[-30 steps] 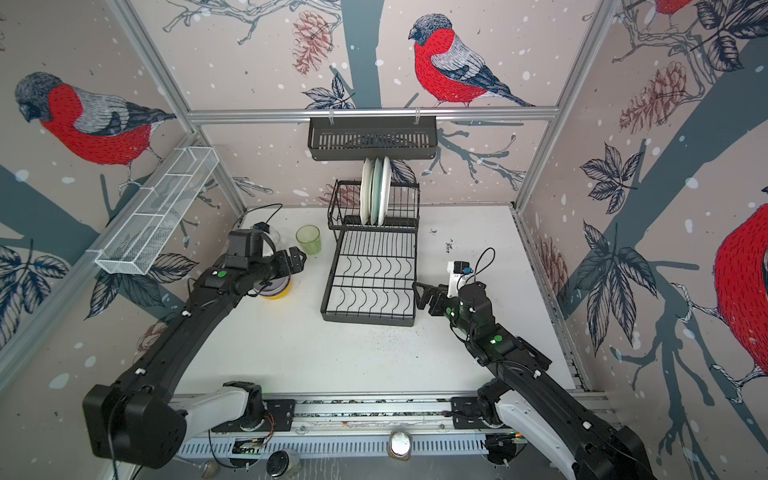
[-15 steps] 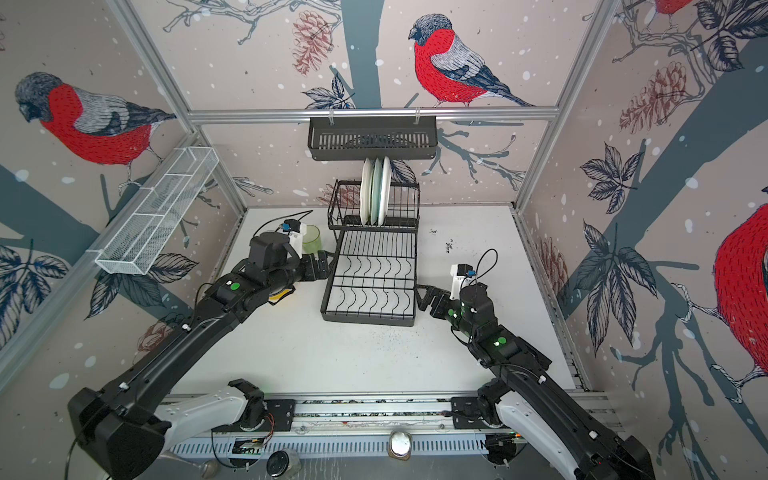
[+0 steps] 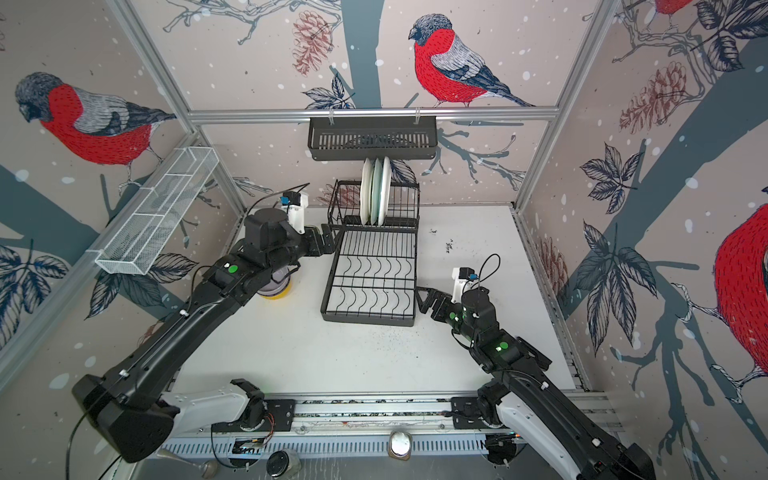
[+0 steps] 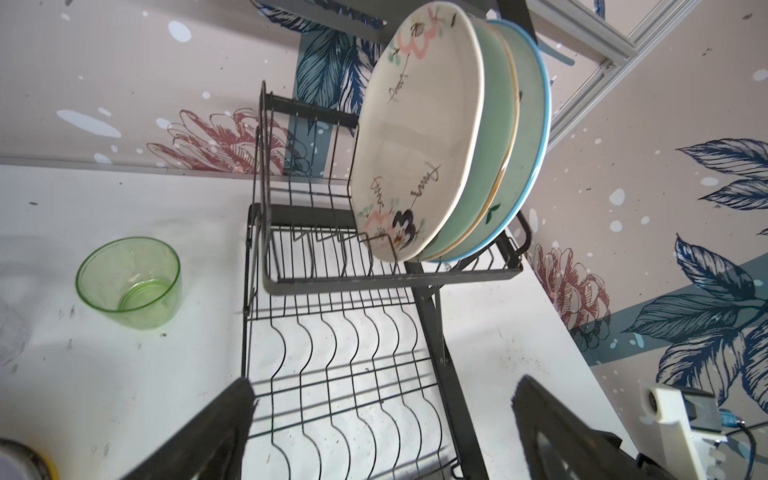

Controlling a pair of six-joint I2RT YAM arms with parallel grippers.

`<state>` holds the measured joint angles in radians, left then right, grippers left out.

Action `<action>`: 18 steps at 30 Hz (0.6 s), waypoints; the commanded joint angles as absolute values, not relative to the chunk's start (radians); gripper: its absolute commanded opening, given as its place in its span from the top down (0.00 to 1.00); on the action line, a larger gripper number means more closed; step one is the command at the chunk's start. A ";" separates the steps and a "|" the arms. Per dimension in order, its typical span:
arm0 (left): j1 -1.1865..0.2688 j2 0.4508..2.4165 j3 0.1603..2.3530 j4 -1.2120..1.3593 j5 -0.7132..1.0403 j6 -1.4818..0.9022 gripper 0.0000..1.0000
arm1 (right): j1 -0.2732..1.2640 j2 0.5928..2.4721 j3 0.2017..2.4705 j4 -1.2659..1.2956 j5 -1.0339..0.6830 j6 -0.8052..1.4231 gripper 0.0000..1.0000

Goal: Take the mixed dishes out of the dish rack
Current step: 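Reach the left gripper to the white plate at the front of the rack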

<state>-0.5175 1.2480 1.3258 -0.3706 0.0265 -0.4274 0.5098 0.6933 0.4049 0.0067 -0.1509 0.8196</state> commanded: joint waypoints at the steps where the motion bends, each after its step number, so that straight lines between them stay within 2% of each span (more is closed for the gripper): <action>1: -0.521 1.289 1.397 -0.311 0.024 -0.400 0.03 | 0.512 0.692 0.426 0.010 -0.152 0.784 0.00; 18: -0.526 1.599 1.670 -0.285 0.041 -0.371 0.03 | 0.508 0.753 0.505 -0.057 -0.105 0.664 0.01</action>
<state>-0.5232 1.5715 1.6363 -0.3050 0.0265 -0.3916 0.5098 0.7471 0.4957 -0.0551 -0.1246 0.6960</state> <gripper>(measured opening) 0.972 0.994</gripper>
